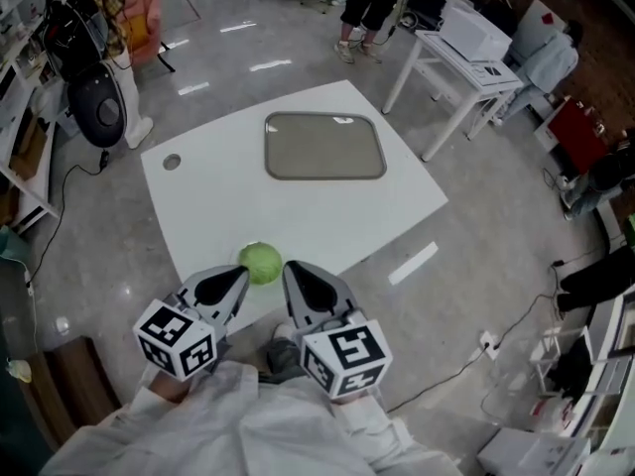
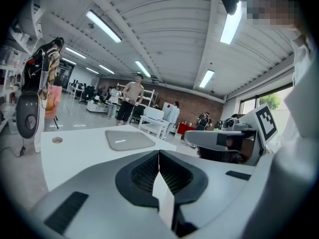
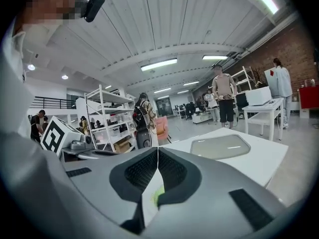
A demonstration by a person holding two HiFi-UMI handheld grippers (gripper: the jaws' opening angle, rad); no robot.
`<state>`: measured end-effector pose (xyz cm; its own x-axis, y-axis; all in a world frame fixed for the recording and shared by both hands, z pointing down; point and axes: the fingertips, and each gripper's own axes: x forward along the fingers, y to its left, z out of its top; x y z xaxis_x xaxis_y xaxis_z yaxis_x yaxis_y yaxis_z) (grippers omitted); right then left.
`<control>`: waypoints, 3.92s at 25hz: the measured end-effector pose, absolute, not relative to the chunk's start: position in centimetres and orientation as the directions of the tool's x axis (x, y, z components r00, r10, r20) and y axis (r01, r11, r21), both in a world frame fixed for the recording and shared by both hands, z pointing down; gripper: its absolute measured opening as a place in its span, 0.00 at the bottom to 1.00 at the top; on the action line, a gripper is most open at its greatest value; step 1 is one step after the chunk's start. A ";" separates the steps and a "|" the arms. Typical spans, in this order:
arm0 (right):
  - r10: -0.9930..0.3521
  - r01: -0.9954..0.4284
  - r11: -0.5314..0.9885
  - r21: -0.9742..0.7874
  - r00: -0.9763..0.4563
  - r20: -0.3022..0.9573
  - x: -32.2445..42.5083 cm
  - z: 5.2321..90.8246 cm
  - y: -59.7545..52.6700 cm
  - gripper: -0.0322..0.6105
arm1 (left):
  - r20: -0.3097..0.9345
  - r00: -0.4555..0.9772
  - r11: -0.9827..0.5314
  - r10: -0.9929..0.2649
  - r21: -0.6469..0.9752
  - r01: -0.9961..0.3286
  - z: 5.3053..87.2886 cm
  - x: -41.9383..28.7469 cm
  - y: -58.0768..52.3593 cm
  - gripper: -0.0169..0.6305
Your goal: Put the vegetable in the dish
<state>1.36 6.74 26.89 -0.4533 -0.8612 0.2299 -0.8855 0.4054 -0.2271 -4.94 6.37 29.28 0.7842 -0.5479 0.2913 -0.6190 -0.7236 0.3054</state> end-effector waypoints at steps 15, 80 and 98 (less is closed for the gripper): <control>-0.789 -0.828 0.493 -0.265 -0.554 0.264 4.8 28.6 0.3 0.07 | 0.329 0.706 -0.623 -0.627 0.332 -0.708 31.0 -2.9 -0.1 0.04; -0.665 -0.887 0.279 -0.367 -0.455 0.592 2.9 44.5 -1.3 0.08 | 0.617 0.660 -0.458 -0.429 0.481 -0.748 46.0 -9.5 -3.1 0.04; -0.588 -0.888 0.229 -0.399 -0.453 0.670 3.3 49.0 -0.5 0.18 | 0.667 0.648 -0.421 -0.369 0.501 -0.756 49.7 -10.6 -2.8 0.05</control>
<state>3.27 -0.50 49.03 -0.4534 -0.5876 0.6702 -0.8876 0.2294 -0.3994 -10.61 -2.78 49.73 0.6476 -0.3694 0.6665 -0.7560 -0.4209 0.5013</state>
